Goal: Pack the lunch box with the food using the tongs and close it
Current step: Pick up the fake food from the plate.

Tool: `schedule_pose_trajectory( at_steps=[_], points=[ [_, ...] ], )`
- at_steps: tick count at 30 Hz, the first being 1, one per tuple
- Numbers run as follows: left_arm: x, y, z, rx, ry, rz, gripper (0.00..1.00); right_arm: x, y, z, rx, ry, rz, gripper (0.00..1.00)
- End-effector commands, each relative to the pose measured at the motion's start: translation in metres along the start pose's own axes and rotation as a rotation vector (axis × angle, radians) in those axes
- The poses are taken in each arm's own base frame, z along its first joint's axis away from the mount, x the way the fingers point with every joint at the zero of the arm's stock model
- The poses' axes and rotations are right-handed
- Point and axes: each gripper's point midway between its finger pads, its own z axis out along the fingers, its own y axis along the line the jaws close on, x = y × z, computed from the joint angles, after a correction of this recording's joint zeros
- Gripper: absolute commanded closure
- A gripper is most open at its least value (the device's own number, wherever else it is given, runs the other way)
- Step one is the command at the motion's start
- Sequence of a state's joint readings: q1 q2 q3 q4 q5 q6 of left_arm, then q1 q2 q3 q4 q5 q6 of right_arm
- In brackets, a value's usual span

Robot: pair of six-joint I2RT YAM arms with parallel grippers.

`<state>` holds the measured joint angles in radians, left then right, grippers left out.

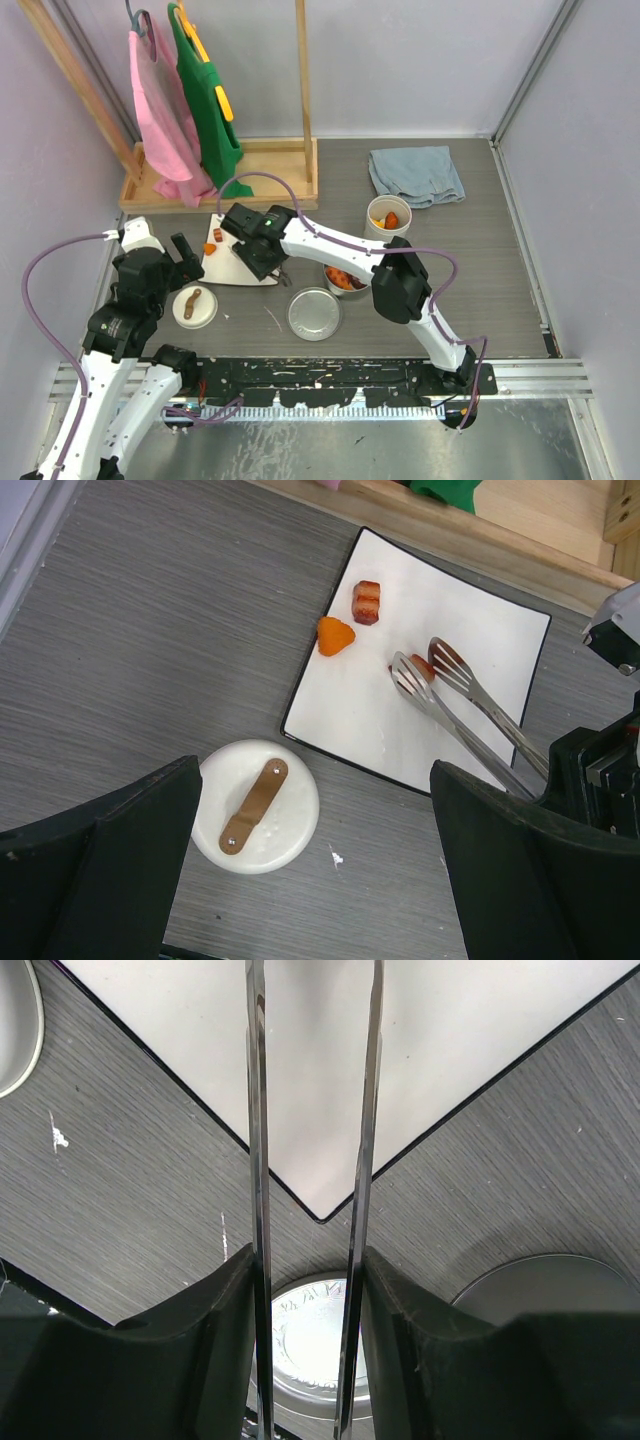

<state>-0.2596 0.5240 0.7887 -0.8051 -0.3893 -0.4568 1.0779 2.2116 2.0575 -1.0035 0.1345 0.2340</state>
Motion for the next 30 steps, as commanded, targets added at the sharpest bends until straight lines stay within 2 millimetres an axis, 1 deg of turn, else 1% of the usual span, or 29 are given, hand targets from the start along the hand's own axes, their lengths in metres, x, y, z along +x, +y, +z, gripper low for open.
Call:
schedule_pose_trajectory(
  at_steps=[1, 5, 14, 20, 26, 30],
  points=[
    [-0.009, -0.001, 0.001, -0.001, -0.037, -0.019, 0.02, -0.022, -0.002, -0.027, -0.007, -0.090, 0.006, 0.54],
    [-0.009, -0.002, 0.001, -0.001, -0.034, -0.018, 0.02, -0.018, -0.003, -0.029, -0.004, -0.091, 0.011, 0.54],
    [-0.009, 0.000, 0.001, -0.006, -0.035, -0.018, 0.02, -0.023, -0.002, -0.035, -0.009, -0.109, 0.038, 0.54],
    [-0.009, 0.000, 0.001, -0.004, -0.039, -0.022, 0.02, -0.017, -0.005, -0.035, 0.007, -0.090, 0.053, 0.55],
    [-0.008, -0.001, 0.002, -0.008, -0.030, -0.019, 0.02, -0.016, -0.006, -0.038, 0.007, -0.090, 0.050, 0.56],
    [-0.007, -0.001, 0.004, -0.012, -0.022, -0.015, 0.02, -0.014, -0.006, -0.043, 0.004, -0.096, 0.048, 0.57]
  ],
)
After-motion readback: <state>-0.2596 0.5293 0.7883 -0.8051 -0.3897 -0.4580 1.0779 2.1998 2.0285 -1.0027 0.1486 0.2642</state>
